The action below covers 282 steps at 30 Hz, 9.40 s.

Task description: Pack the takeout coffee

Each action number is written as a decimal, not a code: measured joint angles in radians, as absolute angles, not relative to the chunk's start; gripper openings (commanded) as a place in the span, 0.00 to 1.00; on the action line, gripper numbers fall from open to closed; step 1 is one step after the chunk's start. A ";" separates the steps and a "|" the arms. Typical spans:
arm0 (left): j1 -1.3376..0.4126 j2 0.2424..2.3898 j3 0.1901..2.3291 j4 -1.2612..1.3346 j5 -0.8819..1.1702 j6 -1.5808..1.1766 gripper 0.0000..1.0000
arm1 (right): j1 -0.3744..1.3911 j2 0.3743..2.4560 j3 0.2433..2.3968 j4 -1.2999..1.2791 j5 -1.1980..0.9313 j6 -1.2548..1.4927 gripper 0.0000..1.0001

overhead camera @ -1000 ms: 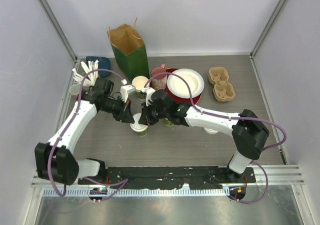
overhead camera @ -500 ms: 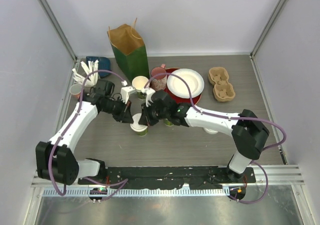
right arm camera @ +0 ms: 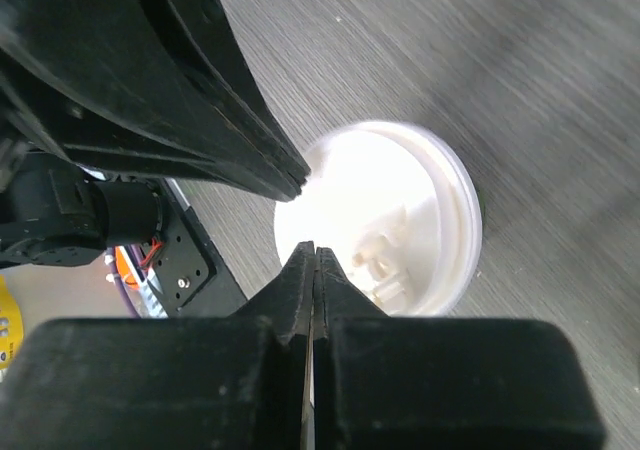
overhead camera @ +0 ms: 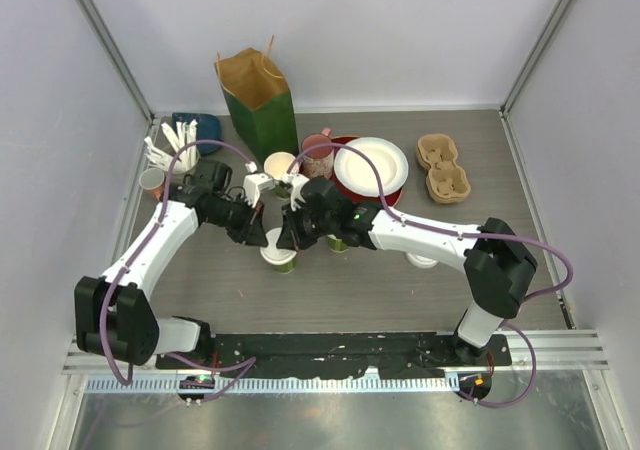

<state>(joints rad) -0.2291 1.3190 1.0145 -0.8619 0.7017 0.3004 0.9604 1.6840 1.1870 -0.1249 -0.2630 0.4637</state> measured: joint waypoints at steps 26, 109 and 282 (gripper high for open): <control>-0.222 1.336 1.010 -0.857 0.716 0.254 0.00 | 0.921 1.773 1.231 -0.055 -0.266 0.470 0.01; -0.471 1.658 2.250 -0.797 -0.066 0.423 0.00 | 0.476 1.186 1.194 -0.562 0.092 0.247 0.86; -0.698 1.456 1.961 -1.258 0.342 0.344 0.82 | -0.074 1.633 1.394 -0.601 0.121 0.633 0.71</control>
<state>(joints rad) -0.6975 1.4563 1.9606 -1.2575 0.3424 0.3439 -0.0742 1.6333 1.3937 -0.6014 0.1215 0.6334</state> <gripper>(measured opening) 0.793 0.710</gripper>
